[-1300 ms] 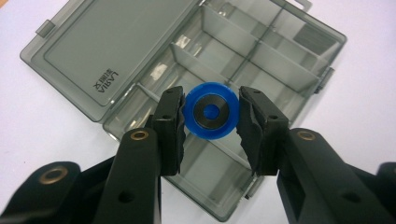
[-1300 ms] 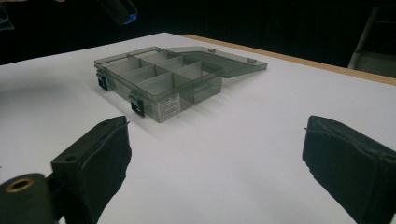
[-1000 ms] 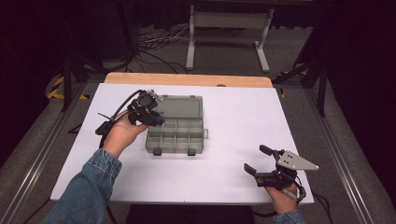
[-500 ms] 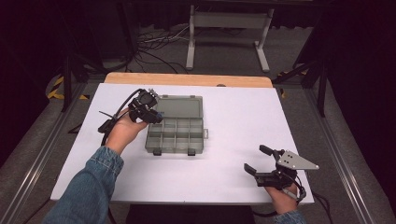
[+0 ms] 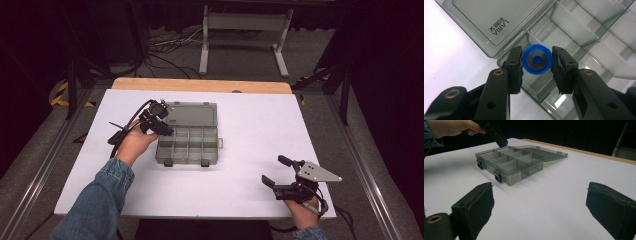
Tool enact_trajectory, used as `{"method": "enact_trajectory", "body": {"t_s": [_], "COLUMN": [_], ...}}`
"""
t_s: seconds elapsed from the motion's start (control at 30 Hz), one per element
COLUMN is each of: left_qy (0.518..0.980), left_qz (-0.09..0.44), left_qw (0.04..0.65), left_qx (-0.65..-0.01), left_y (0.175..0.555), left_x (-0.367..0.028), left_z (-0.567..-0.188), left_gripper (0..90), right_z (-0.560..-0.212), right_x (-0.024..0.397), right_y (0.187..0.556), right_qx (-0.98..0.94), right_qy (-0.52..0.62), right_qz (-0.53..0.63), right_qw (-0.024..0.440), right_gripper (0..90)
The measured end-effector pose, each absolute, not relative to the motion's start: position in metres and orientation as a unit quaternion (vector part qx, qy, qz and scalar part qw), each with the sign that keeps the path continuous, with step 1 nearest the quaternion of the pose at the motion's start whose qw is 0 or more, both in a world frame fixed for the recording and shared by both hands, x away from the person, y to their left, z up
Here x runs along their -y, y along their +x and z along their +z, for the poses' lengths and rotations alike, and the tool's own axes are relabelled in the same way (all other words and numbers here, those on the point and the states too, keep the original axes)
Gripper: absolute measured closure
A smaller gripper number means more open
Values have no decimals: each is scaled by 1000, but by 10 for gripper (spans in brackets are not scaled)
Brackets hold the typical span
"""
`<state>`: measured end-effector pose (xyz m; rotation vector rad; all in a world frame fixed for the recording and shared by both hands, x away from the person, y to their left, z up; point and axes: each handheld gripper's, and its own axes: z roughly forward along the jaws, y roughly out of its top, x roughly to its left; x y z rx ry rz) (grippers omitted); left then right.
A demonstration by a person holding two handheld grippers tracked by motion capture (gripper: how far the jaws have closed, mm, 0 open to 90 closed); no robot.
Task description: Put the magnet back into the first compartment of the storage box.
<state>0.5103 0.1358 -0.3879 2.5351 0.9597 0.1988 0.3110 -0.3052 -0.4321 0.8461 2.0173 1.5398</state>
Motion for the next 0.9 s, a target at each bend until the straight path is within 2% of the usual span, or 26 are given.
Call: {"method": "enact_trajectory", "body": {"t_s": [0.9], "left_qy": [914], "left_qz": [57], "left_qw": [188], "left_qx": [-355], "left_y": [513], "left_x": [-134], "left_z": [-399], "left_gripper": [602], "right_z": [-432], "right_x": [305], "right_y": [311], "right_qx": [-734], "right_qy": [309], "right_qz": [560], "right_qw": [228], "right_gripper": [85]}}
